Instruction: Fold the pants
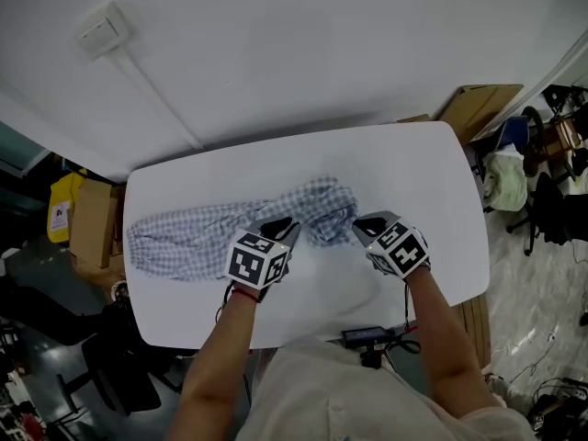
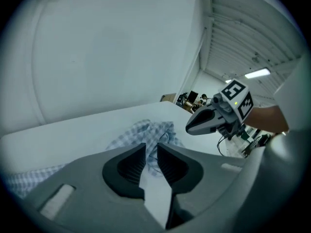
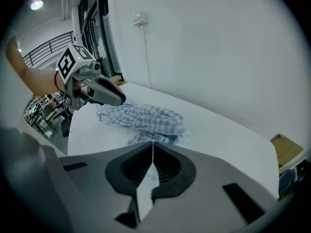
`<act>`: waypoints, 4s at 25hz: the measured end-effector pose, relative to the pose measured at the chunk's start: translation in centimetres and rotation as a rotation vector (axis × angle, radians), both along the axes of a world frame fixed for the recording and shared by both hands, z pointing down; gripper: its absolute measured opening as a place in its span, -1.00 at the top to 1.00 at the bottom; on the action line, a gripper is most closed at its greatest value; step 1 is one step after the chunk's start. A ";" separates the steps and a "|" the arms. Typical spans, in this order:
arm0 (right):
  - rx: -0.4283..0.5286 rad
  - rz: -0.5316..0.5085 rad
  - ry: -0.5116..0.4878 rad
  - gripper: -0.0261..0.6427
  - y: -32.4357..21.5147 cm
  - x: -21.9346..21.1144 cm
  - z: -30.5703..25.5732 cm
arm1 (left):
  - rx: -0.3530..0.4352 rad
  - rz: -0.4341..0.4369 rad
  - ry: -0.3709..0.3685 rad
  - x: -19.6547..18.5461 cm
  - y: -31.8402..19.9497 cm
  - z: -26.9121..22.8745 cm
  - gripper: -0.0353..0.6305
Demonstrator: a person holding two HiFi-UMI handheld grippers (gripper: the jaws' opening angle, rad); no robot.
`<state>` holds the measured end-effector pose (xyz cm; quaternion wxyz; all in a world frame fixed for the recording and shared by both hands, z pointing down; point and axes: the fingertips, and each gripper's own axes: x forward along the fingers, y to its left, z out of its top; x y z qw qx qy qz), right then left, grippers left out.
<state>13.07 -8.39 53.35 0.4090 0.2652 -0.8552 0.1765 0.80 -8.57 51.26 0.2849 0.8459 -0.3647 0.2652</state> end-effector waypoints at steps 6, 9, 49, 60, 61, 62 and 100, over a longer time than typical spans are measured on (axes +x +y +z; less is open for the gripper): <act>-0.074 0.066 -0.012 0.75 0.5 2.7 2.3 | 0.061 0.167 -0.274 3.8 -1.0 3.8 0.42; -0.108 0.090 -0.024 0.62 0.5 3.2 3.1 | 0.101 0.225 -0.429 4.5 -2.1 5.7 0.36; -0.210 0.098 -0.158 0.03 2.4 -2.7 4.7 | 0.063 -0.319 -0.174 -12.8 1.3 -6.2 0.79; 0.215 -0.370 0.169 0.33 1.1 -12.0 5.9 | 0.010 -0.397 -0.149 -17.1 2.5 -5.1 0.79; 0.220 -0.393 0.206 0.35 0.9 -12.3 6.5 | 0.009 -0.393 -0.155 -17.2 2.4 -5.1 0.79; 0.220 -0.416 0.239 0.36 0.8 -12.5 7.1 | 0.008 -0.387 -0.165 -17.3 2.4 -5.0 0.79; 0.116 -0.342 0.347 0.83 -0.9 3.4 4.5 | -0.255 -0.144 -0.130 -7.9 5.6 2.5 0.79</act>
